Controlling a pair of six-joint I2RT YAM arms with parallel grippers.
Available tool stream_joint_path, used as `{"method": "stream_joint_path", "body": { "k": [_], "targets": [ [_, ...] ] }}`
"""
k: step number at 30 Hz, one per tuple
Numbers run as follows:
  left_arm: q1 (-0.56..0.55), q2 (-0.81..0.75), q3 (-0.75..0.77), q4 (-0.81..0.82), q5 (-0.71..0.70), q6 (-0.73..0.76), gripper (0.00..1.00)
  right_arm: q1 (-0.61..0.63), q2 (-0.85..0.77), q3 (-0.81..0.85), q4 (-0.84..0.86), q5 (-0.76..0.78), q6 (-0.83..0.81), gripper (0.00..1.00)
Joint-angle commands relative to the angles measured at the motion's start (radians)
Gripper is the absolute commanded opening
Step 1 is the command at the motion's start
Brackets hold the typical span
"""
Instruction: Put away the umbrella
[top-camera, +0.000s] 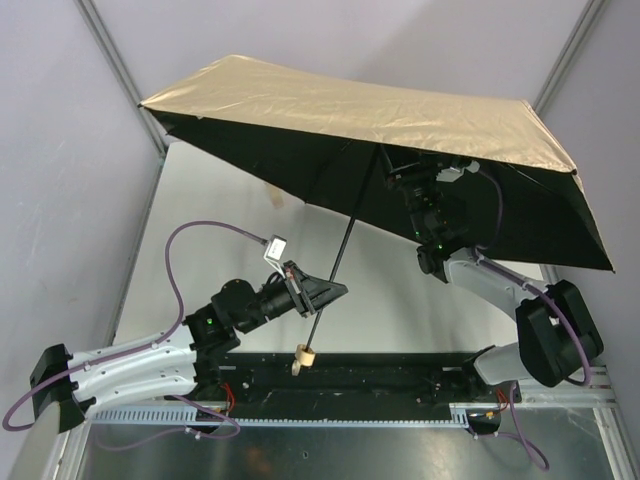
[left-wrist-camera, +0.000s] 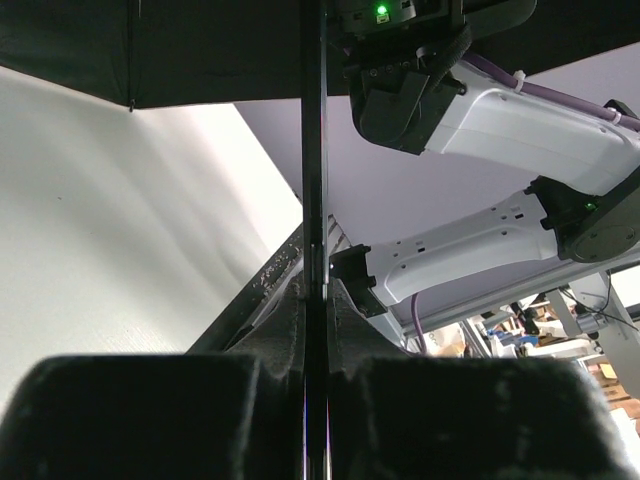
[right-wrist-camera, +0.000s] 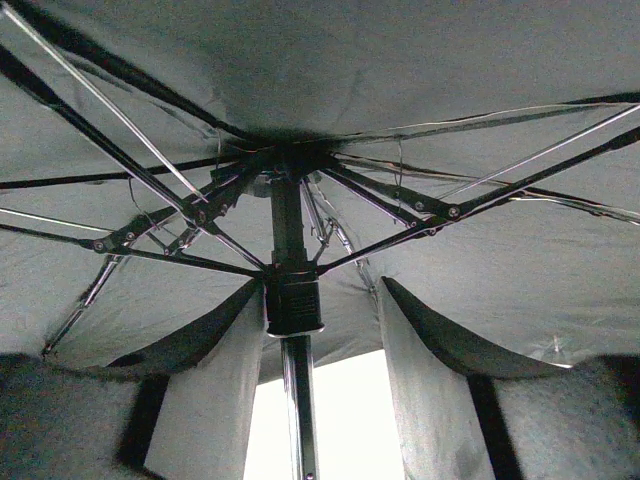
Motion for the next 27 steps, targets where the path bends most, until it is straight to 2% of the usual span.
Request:
{"method": "stream_joint_path", "body": {
  "k": [1,14,23,25,27],
  "targets": [
    [-0.007,-0.007,0.017,0.078,0.015,0.004,0.00,-0.022,0.030,0.024,0.106,-0.011,0.031,0.52],
    [-0.007,-0.007,0.011,0.079,0.036,-0.005,0.00,-0.018,0.136,0.092,0.266,-0.097,0.127,0.47],
    [-0.006,-0.007,0.012,0.079,0.034,-0.006,0.00,-0.006,0.111,0.101,0.245,-0.133,0.099,0.49],
    [-0.005,-0.008,0.011,0.079,0.035,-0.009,0.00,-0.010,0.114,0.100,0.260,-0.129,0.097,0.44],
    [-0.006,-0.010,0.010,0.079,0.035,-0.010,0.00,-0.017,0.113,0.101,0.263,-0.122,0.088,0.35]
  ]
}}
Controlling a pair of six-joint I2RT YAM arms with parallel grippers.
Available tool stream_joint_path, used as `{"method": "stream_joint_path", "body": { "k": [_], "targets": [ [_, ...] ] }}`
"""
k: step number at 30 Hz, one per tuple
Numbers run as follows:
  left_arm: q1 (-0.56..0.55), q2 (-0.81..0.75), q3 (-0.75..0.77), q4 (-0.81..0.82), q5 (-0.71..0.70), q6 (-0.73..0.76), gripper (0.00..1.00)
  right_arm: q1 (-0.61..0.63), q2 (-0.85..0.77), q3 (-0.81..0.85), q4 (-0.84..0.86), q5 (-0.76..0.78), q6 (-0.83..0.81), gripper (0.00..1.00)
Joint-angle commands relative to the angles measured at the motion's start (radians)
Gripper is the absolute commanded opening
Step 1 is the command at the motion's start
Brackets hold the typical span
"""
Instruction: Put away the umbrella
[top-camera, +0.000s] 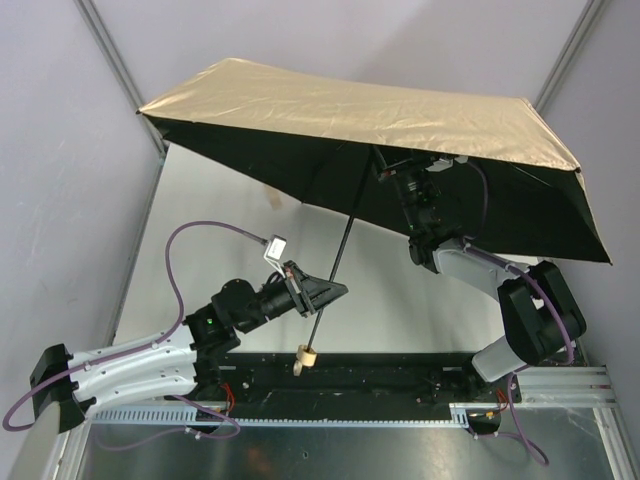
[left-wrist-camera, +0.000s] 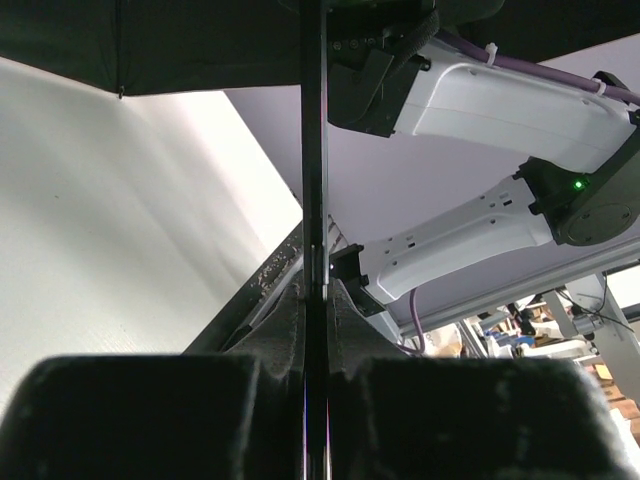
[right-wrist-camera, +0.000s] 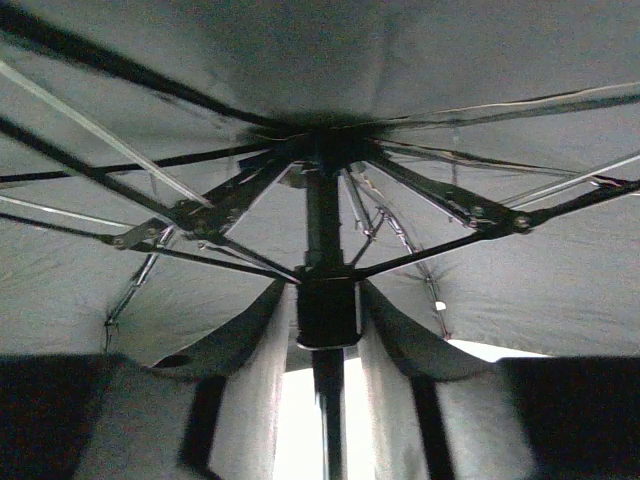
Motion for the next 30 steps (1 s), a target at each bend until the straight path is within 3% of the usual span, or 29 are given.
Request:
{"method": "stream_joint_path", "body": {
  "k": [1,6,8,10,16,21,26,30],
  "targets": [
    [-0.007,-0.015,0.010,0.078,0.034,0.000,0.00,-0.014,-0.020,0.039,0.059,0.000,-0.027,0.33],
    [-0.007,-0.051,-0.004,0.077,0.026,0.011,0.00,-0.064,-0.044,0.037,-0.026,-0.027,-0.081,0.24],
    [-0.005,-0.070,-0.015,0.068,-0.004,0.012,0.00,-0.093,-0.039,0.038,0.004,-0.081,-0.094,0.07],
    [0.004,-0.078,-0.015,0.055,-0.012,0.008,0.00,-0.107,-0.045,0.038,0.021,-0.143,-0.112,0.02],
    [0.155,0.002,0.074,0.005,0.145,-0.020,0.00,-0.023,-0.144,0.044,-0.252,-0.250,-0.329,0.00],
    [0.296,0.209,0.302,-0.051,0.310,0.031,0.00,0.067,-0.141,0.042,-0.398,-0.329,-0.478,0.00],
    [0.340,0.359,0.475,-0.056,0.362,0.017,0.00,0.105,-0.145,0.027,-0.412,-0.399,-0.566,0.00],
    [0.350,0.398,0.538,-0.044,0.353,0.008,0.00,0.099,-0.153,-0.041,-0.283,-0.473,-0.604,0.00]
  ]
}}
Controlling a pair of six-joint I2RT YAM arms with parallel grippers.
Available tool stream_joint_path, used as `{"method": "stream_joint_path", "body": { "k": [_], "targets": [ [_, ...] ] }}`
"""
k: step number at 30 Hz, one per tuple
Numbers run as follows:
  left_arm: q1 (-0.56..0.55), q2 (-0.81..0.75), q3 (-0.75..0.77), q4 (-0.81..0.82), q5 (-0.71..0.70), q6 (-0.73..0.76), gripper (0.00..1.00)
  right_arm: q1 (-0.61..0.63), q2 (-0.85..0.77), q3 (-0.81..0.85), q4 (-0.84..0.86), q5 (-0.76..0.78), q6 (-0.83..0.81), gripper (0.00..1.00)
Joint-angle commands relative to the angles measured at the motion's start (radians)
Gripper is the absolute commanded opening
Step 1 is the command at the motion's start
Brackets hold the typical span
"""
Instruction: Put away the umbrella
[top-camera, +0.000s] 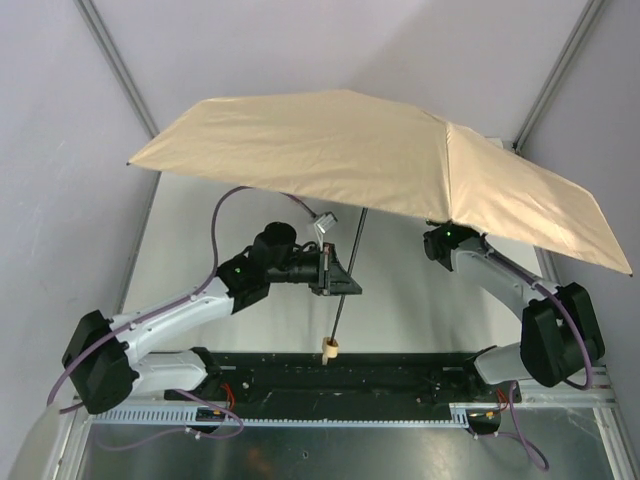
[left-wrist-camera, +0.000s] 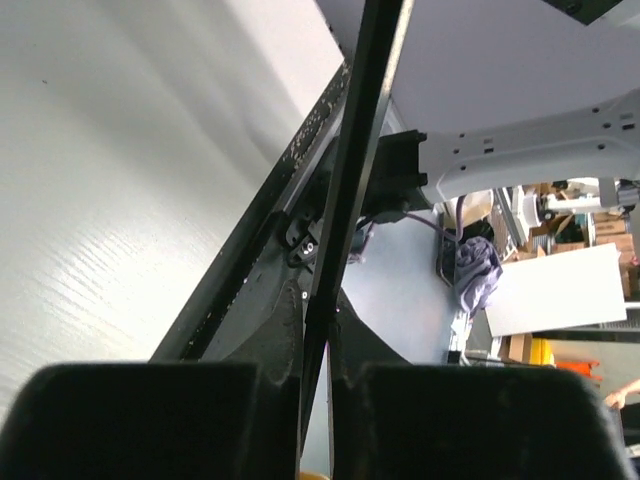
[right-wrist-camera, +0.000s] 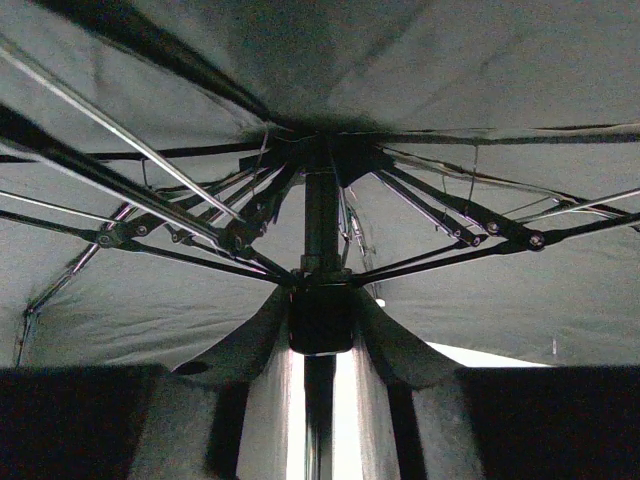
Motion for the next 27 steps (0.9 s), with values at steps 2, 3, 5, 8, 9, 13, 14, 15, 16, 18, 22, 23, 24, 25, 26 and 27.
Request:
{"method": "stream_joint_path", "body": {
  "k": [2,3,5,8,9,13,14,15,16,18,22,23,24,25,26,27],
  "targets": [
    [0.090,0.013,0.195,0.302,-0.213,-0.121,0.00,0.143,-0.021,-0.122,0.065,-0.404,-0.190,0.00],
    [0.090,0.005,0.191,0.307,-0.224,-0.112,0.00,0.140,-0.021,-0.130,0.087,-0.417,-0.196,0.00],
    [0.090,-0.025,0.167,0.310,-0.262,-0.082,0.00,0.119,-0.026,-0.139,0.109,-0.431,-0.175,0.00],
    [0.083,-0.077,0.101,0.310,-0.311,-0.032,0.01,0.078,-0.053,-0.152,0.144,-0.411,-0.103,0.00],
    [0.076,-0.095,0.070,0.311,-0.327,-0.019,0.02,0.067,-0.065,-0.153,0.153,-0.406,-0.087,0.00],
    [0.056,-0.158,-0.064,0.311,-0.353,-0.030,0.25,0.047,-0.078,-0.142,0.183,-0.374,-0.046,0.00],
    [0.051,-0.176,-0.092,0.311,-0.356,-0.030,0.35,0.047,-0.076,-0.140,0.183,-0.353,-0.034,0.00],
    [0.042,-0.191,-0.111,0.309,-0.359,-0.024,0.45,0.050,-0.076,-0.139,0.180,-0.331,-0.024,0.00],
    [0.031,-0.204,-0.121,0.298,-0.367,-0.010,0.55,0.055,-0.078,-0.138,0.164,-0.303,-0.019,0.00],
    [0.005,-0.215,-0.106,0.243,-0.395,0.037,0.76,0.075,-0.085,-0.128,0.115,-0.247,-0.030,0.00],
    [-0.041,-0.177,-0.019,0.067,-0.444,0.134,0.86,0.122,-0.109,-0.114,0.006,-0.121,-0.074,0.00],
    [-0.045,-0.168,-0.016,0.045,-0.438,0.144,0.87,0.127,-0.120,-0.113,-0.019,-0.089,-0.080,0.00],
    [-0.048,-0.162,-0.019,0.034,-0.421,0.151,0.87,0.130,-0.126,-0.111,-0.029,-0.067,-0.082,0.00],
    [-0.052,-0.155,-0.023,0.030,-0.403,0.158,0.88,0.129,-0.128,-0.104,-0.034,-0.058,-0.084,0.00],
    [-0.057,-0.148,-0.027,0.027,-0.389,0.167,0.89,0.127,-0.129,-0.092,-0.053,-0.047,-0.081,0.00],
    [-0.059,-0.143,-0.033,0.026,-0.379,0.172,0.89,0.126,-0.130,-0.080,-0.067,-0.032,-0.074,0.00]
  ]
}}
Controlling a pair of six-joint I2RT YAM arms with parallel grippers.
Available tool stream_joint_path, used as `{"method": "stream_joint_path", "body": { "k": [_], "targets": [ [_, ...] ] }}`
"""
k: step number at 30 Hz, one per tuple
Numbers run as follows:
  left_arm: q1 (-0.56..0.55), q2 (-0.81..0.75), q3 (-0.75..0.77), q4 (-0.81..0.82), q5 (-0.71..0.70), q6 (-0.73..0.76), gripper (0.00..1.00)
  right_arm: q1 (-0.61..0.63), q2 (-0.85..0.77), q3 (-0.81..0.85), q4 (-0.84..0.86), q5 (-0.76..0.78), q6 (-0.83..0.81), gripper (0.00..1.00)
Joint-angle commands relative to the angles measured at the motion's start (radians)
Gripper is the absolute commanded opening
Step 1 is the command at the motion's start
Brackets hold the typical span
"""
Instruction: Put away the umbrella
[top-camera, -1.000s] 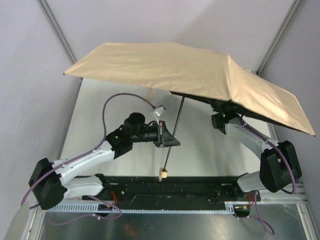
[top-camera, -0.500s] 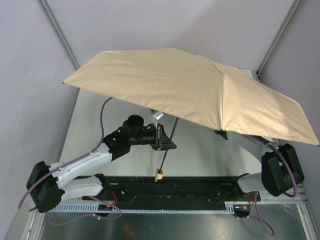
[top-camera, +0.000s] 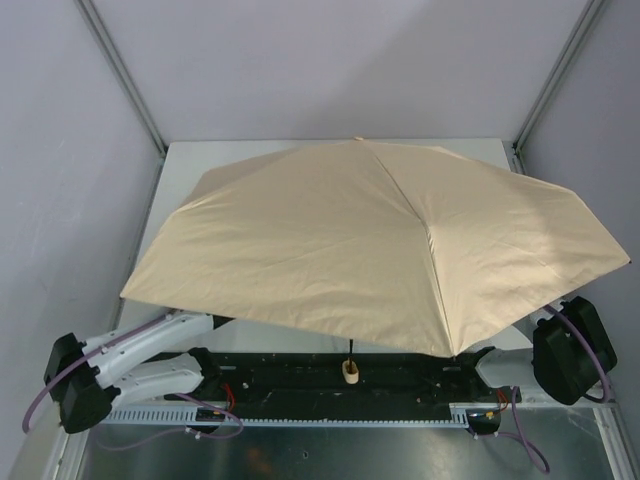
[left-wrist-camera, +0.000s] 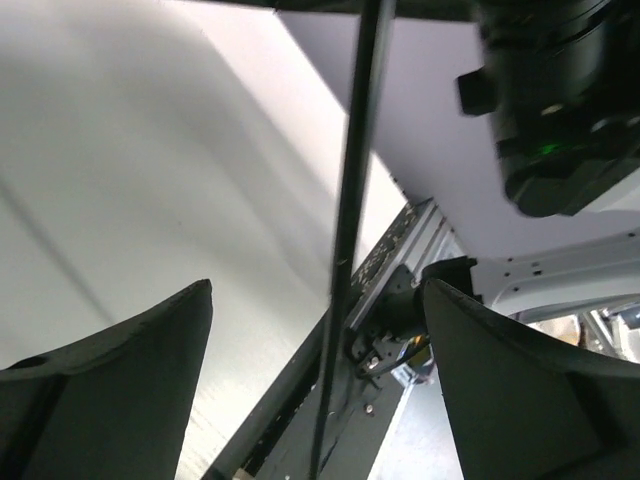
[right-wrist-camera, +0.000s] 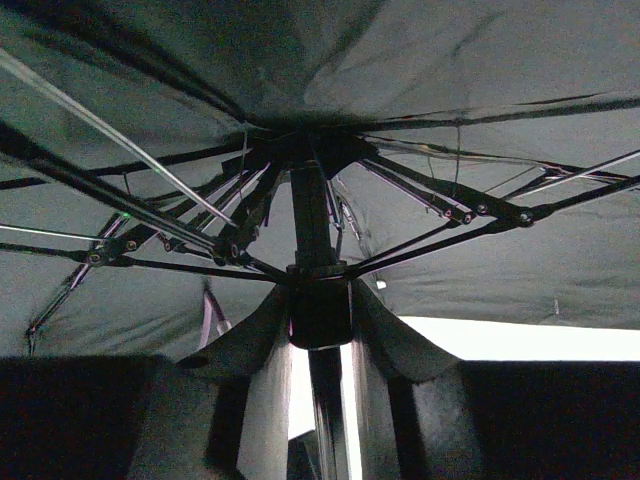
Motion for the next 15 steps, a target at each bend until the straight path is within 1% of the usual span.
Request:
{"method": "stream_joint_path", "body": {
  "k": [1,4,7,11,12,13,14,15],
  "targets": [
    [-0.013,0.029,0.016,-0.055,0.007,0.080,0.90,0.000,-0.038,0.072,-0.093,0.109,0.000,0.00],
    [-0.015,0.052,0.008,-0.044,0.037,0.085,0.90,0.004,-0.042,0.117,-0.133,0.190,0.025,0.00],
    [-0.034,0.076,-0.005,-0.012,0.064,0.081,0.89,0.016,-0.041,0.177,-0.193,0.293,-0.003,0.00],
    [-0.049,0.080,-0.032,0.002,0.055,0.067,0.80,0.032,-0.018,0.251,-0.245,0.409,-0.006,0.00],
    [-0.048,0.079,-0.040,0.004,0.053,0.066,0.77,0.035,-0.008,0.269,-0.249,0.424,-0.003,0.00],
    [-0.048,0.077,-0.045,0.005,0.053,0.069,0.72,0.037,0.003,0.290,-0.253,0.431,-0.001,0.00],
    [-0.048,0.076,-0.044,0.005,0.053,0.075,0.65,0.038,0.013,0.311,-0.261,0.433,0.003,0.00],
    [-0.047,0.076,-0.038,0.002,0.053,0.087,0.55,0.040,0.022,0.327,-0.265,0.431,0.004,0.00]
  ]
}}
